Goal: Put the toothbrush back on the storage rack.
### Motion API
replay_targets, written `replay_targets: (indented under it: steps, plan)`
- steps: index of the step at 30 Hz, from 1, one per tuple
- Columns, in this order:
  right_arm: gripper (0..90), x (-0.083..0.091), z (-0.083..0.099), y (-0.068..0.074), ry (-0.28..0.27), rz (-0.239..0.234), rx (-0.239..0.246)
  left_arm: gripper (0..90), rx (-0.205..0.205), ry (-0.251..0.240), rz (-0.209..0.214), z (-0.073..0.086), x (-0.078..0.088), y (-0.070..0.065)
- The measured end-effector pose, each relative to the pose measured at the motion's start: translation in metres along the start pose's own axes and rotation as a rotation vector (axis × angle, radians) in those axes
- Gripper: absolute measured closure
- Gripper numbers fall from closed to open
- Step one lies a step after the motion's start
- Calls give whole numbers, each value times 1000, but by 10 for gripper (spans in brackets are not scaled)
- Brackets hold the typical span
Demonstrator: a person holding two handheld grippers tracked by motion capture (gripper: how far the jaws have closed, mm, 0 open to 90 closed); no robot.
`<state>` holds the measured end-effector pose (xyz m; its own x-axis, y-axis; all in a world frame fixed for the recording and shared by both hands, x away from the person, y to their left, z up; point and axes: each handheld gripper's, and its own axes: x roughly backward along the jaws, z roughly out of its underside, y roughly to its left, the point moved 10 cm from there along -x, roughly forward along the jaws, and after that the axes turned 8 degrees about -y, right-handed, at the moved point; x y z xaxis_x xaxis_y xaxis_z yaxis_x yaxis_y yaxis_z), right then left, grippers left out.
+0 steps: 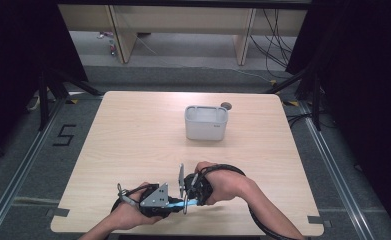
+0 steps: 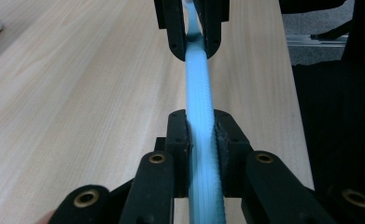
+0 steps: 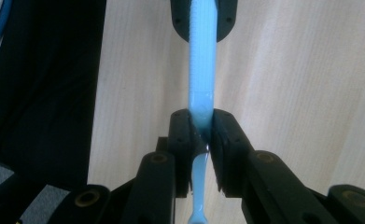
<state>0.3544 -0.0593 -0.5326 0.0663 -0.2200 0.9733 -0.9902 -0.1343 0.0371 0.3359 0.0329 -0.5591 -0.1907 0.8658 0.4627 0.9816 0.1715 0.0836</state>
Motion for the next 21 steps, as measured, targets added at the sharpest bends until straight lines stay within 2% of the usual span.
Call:
replay_targets:
  steps: [1, 2, 3, 4, 5, 6, 7, 8, 10, 11, 12, 13, 14, 16, 17, 18, 20, 21]
  plan:
    - [720, 4, 1, 0, 10, 25, -41, 778, 5, -8, -5, -1, 0, 1]
    - [689, 6, 1, -2, -6, 39, -58, 779, 6, -12, -28, -1, 2, 3]
    - [671, 8, 0, -5, -36, 56, -60, 779, -2, -2, -42, 0, 4, 6]
    - [671, 8, 0, -5, -36, 56, -60, 779, -2, -2, -42, 0, 4, 6]
    - [633, 16, -1, -14, -116, 99, -39, 779, 28, -40, -77, -1, 7, 10]
    - [605, 20, 0, -12, -149, 129, -126, 779, 25, -41, -96, -1, 9, 13]
    - [605, 20, 0, -12, -149, 129, -126, 779, 25, -41, -96, -1, 9, 13]
    - [582, 31, -1, -15, -229, 180, -202, 779, 39, -75, -124, -2, 11, 17]
    - [556, 38, -3, -18, -325, 217, -249, 779, 52, -113, -192, -3, 17, 25]
    - [552, 43, -5, -19, -389, 214, -253, 779, 57, -134, -215, -4, 19, 28]
    - [550, 49, -7, -25, -481, 255, -276, 779, 64, -136, -237, -3, 21, 30]
    - [550, 49, -7, -25, -481, 255, -276, 779, 64, -136, -237, -3, 21, 30]
    - [530, 57, -6, -29, -594, 296, -347, 779, 83, -162, -276, -3, 25, 33]
    - [492, 61, -5, -28, -675, 297, -389, 779, 99, -202, -323, -4, 28, 39]
    - [492, 61, -5, -28, -675, 297, -389, 779, 99, -202, -323, -4, 28, 39]
    - [488, 62, -2, -28, -753, 311, -440, 779, 115, -217, -378, -3, 33, 46]
    - [472, 57, 0, -26, -780, 313, -471, 779, 135, -246, -415, -4, 37, 51]
    - [463, 55, 1, -27, -806, 328, -484, 779, 139, -265, -434, -6, 39, 54]
